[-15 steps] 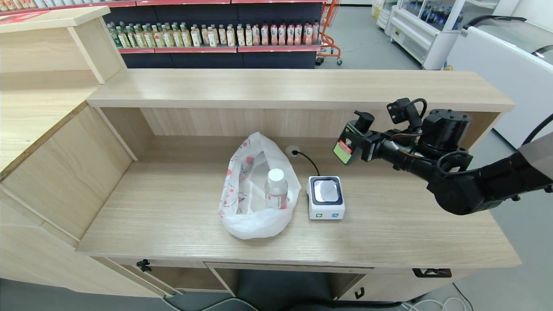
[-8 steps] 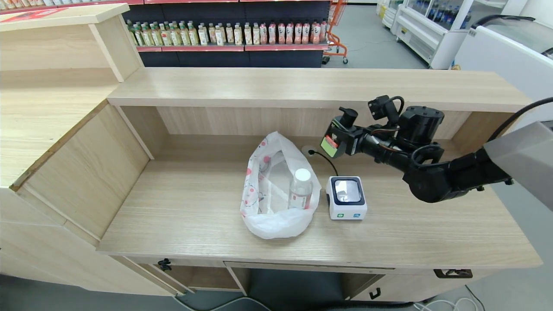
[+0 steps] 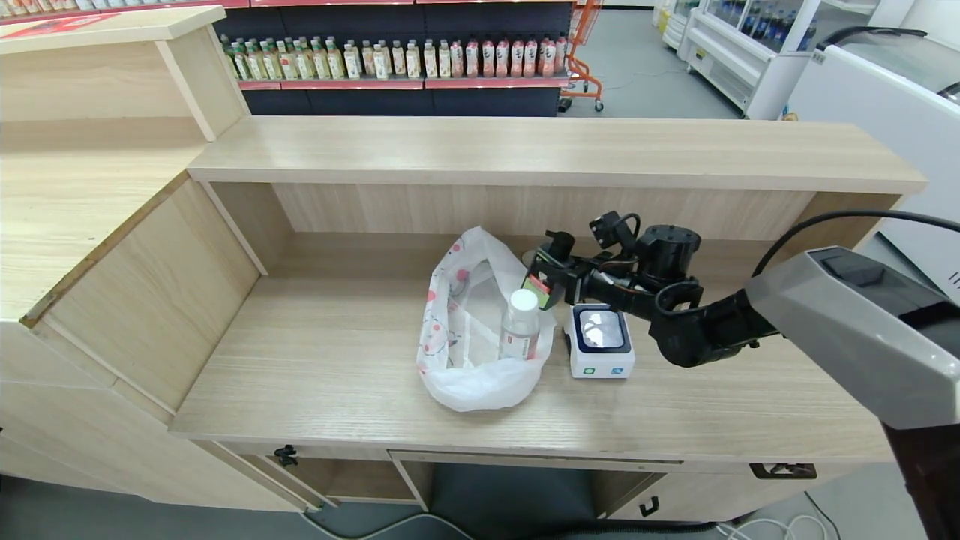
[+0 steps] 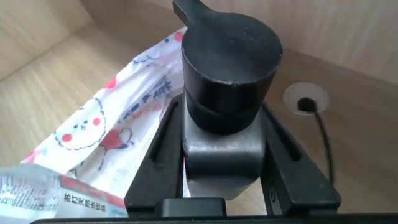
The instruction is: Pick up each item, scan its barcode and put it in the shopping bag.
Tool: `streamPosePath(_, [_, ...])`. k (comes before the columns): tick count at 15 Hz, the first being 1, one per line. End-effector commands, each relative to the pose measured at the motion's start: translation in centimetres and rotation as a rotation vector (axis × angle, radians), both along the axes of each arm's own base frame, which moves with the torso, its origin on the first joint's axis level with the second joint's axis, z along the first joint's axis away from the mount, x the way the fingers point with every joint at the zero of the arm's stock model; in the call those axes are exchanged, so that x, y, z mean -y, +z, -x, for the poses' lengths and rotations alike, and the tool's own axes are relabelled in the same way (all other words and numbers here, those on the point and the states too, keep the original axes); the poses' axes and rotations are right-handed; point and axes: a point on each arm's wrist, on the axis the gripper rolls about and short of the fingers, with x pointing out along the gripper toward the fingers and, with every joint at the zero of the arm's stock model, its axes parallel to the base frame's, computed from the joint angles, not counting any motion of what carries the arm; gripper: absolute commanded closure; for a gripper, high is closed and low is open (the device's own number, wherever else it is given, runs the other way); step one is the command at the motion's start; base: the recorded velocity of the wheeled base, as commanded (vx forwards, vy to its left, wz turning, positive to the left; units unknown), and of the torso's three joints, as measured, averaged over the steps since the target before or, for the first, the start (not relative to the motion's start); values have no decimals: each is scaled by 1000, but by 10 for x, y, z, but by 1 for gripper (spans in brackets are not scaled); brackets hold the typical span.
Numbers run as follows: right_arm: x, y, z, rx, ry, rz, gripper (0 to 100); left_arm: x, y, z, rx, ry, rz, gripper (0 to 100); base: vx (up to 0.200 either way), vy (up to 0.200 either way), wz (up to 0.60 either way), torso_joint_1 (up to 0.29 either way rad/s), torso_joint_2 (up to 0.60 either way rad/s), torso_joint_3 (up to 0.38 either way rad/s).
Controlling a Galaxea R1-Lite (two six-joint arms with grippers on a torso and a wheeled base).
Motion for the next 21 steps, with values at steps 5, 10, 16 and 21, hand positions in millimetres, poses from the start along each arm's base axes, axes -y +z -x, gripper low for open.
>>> streamPosePath(5, [-24,-17,-30,2,31,-1,100,0,0,0,0,2,-2,0,0,0,0,0,0,0])
streamPosePath(10, [-42,-25,-32,-16,79,-1,100,0,0,0,2,0,-5,0,0,0,0,0,0,0])
streamPosePath(16, [-48,-44,-34,-41,83,11,100,0,0,0,0,0,-5,0,0,0,0,0,0,0])
streamPosePath(21, [-51,-50,-46,-5,80,0,100,0,0,0,0,0,-5,0,0,0,0,0,0,0])
